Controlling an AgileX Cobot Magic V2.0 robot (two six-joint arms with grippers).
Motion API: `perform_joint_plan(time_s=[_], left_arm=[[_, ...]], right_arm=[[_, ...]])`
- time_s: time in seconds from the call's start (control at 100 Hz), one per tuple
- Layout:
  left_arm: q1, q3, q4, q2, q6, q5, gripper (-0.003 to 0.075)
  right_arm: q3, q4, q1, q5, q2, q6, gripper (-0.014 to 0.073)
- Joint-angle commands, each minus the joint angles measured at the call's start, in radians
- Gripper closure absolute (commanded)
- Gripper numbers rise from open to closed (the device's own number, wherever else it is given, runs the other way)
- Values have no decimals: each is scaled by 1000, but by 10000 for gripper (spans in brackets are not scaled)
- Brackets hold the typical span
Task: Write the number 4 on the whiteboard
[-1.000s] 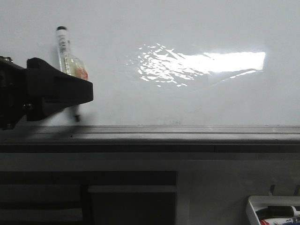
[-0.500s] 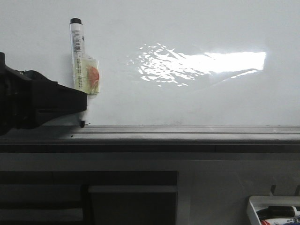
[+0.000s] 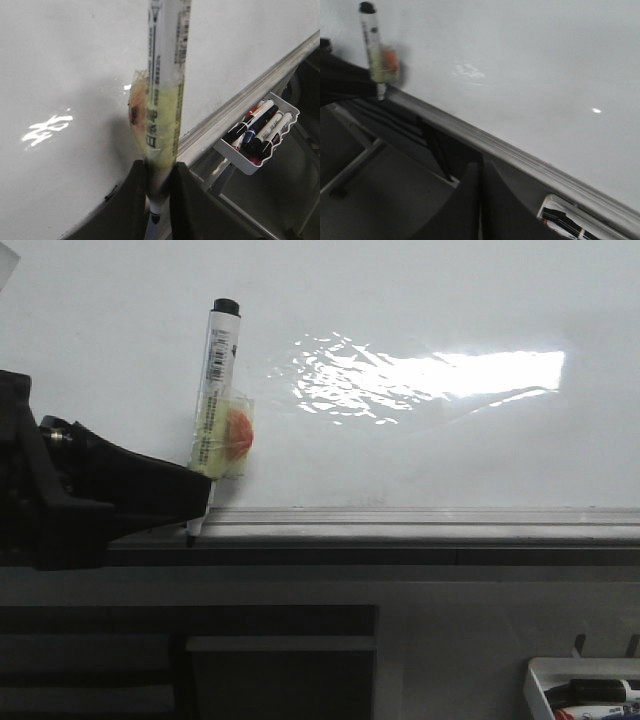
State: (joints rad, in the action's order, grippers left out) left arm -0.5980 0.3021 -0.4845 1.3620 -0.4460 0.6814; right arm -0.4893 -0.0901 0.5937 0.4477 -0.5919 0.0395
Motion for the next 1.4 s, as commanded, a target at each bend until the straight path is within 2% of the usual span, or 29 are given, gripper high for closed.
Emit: perform_joint_plan(time_s=[0.0,0.06,0.11,0.2,0.22,0.29,0.36,0.59,0.75,1.08,1.18,1.25,1.33,1.36,1.39], left_arm=[[-3,17,8,-37,36,68,741],[-3,17,-9,-41,45,68,741],[-3,17,-24,-45,59,66,741],[-3,17,-55,-59,87,64,741],[-3,17,-57,-67,104,61,741],[-3,17,-67,-85,138,58,741],[-3,17,-82,-102,162,52,741],[-3,17,-127,-160,207,1,741],[-3,17,-186,-173,207,1,741],[-3,17,-190,-173,207,15,741],[-3,17,-190,-173,207,15,741],[-3,17,-199,-173,207,15,741],[-3,17,-220,-173,207,16,741],[-3,17,-225,-173,207,16,741],[-3,17,-230,-173,207,16,741]], right_arm=[[-108,0,88,-64,-117,84,652],[-165,0,137,-69,-181,116,634],[-220,0,187,-69,-249,125,580],[-321,8,248,-60,-351,127,410],[-344,16,262,-50,-382,127,350],[-419,25,281,-9,-450,127,234],[-486,27,284,30,-502,127,200],[-606,27,285,61,-612,129,218],[-626,27,285,60,-649,129,218],[-633,27,285,59,-709,129,226],[-642,27,285,48,-714,129,303],[-642,27,285,36,-715,129,415],[-642,27,282,40,-724,129,615],[-642,27,279,43,-726,129,661],[-642,27,279,47,-726,124,659]])
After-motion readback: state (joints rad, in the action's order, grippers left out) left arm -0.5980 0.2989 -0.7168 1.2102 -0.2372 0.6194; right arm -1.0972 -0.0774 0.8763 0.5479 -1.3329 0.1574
